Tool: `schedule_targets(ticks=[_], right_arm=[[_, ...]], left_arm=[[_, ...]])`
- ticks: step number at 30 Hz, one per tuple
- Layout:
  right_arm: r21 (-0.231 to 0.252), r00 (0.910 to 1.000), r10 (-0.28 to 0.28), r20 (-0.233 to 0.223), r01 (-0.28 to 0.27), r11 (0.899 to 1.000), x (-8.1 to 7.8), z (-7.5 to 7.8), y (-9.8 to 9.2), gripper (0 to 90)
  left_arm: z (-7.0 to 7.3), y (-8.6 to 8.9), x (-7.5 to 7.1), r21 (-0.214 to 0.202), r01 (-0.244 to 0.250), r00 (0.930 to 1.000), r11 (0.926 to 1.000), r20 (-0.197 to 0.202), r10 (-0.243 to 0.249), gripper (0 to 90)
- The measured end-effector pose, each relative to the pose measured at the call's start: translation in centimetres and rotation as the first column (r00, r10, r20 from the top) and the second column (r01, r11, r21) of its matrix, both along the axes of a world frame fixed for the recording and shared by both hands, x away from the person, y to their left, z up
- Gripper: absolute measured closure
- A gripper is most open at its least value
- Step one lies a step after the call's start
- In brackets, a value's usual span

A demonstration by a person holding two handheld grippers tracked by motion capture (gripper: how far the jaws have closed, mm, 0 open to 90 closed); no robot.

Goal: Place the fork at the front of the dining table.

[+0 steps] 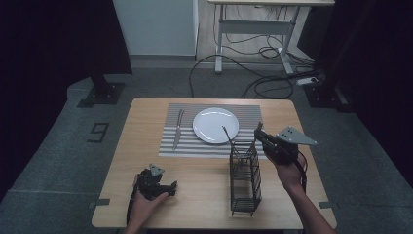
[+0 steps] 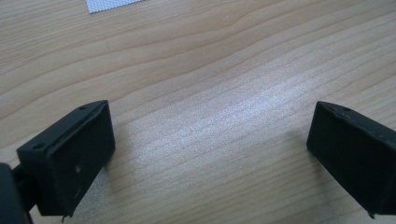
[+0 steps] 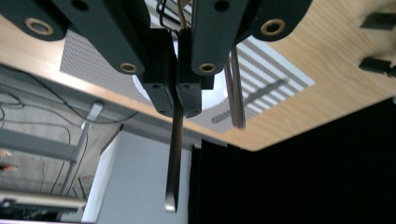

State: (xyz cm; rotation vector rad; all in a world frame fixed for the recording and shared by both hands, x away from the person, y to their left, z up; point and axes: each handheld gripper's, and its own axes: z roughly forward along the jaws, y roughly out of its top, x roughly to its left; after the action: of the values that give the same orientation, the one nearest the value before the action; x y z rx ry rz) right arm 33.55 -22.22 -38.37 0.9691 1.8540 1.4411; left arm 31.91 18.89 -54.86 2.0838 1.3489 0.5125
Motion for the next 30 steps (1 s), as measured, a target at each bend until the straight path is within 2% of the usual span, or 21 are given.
schedule_targets(ticks=[2, 7, 12, 22, 30], right_arm=[[0.021, 0.9997, 0.003, 0.022, -0.004, 1.000, -0.4, 0.8, -0.3, 86.7], [0.045, 0.9992, 0.005, 0.039, -0.007, 0.999, -0.9, 1.8, -0.8, 86.7], [0.077, 0.9972, -0.003, 0.075, -0.003, 0.997, -1.6, 3.4, -1.5, 86.7], [0.111, 0.9952, -0.048, 0.085, 0.038, 0.993, -1.4, 4.3, -3.0, 86.7], [0.130, 0.9892, -0.098, 0.109, 0.084, 0.988, -1.6, 5.1, -4.5, 86.7]], left_arm=[[0.0, 0.0, 0.0, 0.001, 0.000, 1.0000, 1.0000, -0.002, 0.000, 0.9], [0.0, 0.0, 0.0, 0.000, -0.001, 1.0000, 1.0000, -0.002, 0.001, 0.9], [0.0, 0.0, 0.0, 0.000, -0.001, 1.0000, 1.0000, -0.002, 0.001, 0.9], [0.0, 0.0, 0.0, 0.000, -0.002, 1.0000, 1.0000, -0.002, 0.002, 0.9], [0.0, 0.0, 0.0, 0.000, -0.002, 1.0000, 1.0000, -0.002, 0.002, 0.9]])
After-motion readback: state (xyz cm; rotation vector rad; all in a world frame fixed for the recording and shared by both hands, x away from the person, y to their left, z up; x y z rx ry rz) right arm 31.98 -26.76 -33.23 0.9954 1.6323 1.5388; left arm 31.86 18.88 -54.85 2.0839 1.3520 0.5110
